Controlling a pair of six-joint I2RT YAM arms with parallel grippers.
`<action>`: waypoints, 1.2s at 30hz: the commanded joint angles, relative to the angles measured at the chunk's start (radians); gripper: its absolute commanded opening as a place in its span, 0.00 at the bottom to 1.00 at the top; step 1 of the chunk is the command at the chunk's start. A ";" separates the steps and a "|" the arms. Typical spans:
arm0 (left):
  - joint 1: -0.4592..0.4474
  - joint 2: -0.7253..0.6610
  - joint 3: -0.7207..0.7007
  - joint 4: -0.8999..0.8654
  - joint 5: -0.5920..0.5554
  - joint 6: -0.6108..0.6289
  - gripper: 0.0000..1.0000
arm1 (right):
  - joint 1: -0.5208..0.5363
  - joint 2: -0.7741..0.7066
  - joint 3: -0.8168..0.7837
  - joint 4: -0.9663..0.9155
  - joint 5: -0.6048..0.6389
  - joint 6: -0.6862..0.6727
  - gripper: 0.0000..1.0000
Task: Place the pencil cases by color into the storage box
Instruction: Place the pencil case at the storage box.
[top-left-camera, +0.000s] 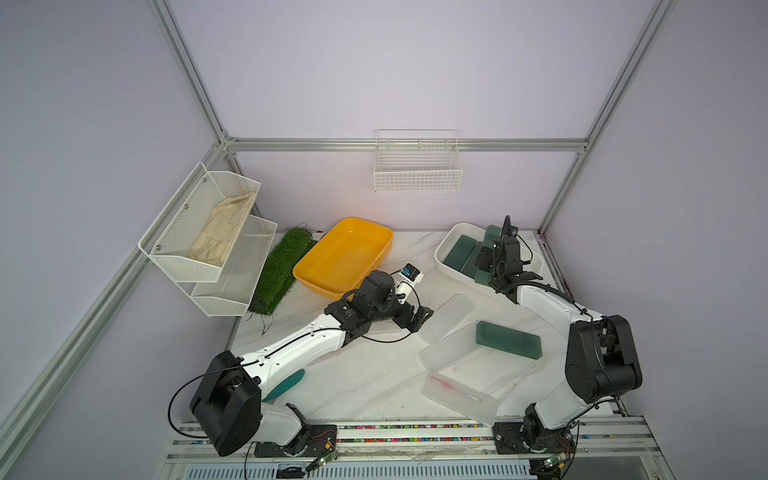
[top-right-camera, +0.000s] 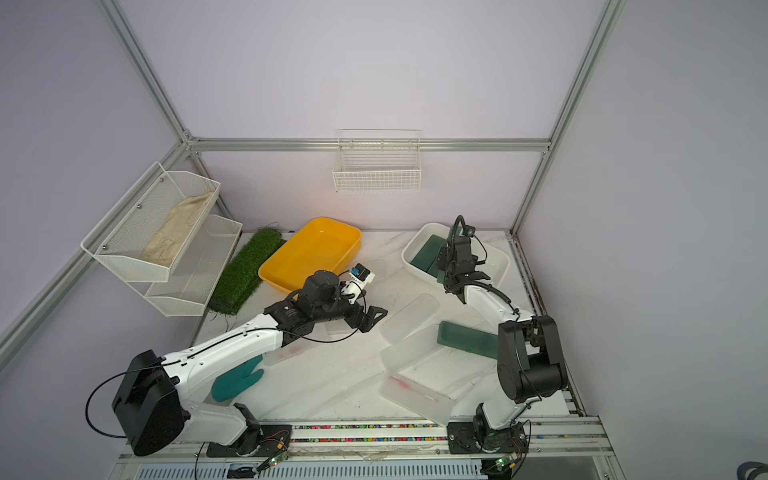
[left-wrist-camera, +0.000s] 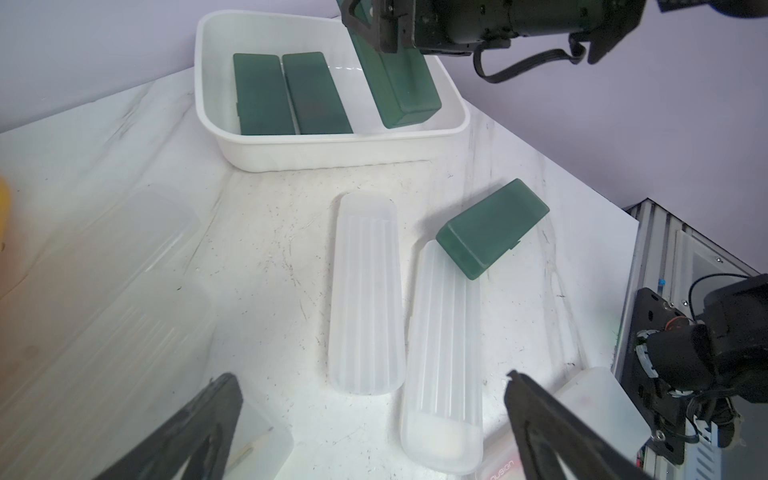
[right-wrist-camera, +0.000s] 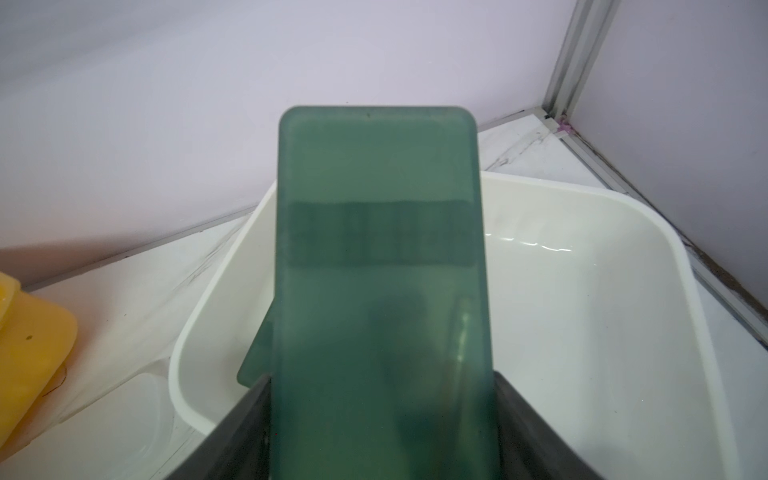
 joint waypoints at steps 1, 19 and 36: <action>-0.018 0.003 0.085 0.070 0.040 0.056 1.00 | -0.041 0.016 0.056 -0.001 -0.002 0.061 0.63; -0.068 0.053 0.073 0.136 0.098 0.076 1.00 | -0.135 0.172 0.143 -0.071 0.039 0.093 0.64; -0.074 0.022 -0.031 0.276 0.128 0.110 1.00 | -0.163 0.320 0.257 -0.160 0.030 0.119 0.65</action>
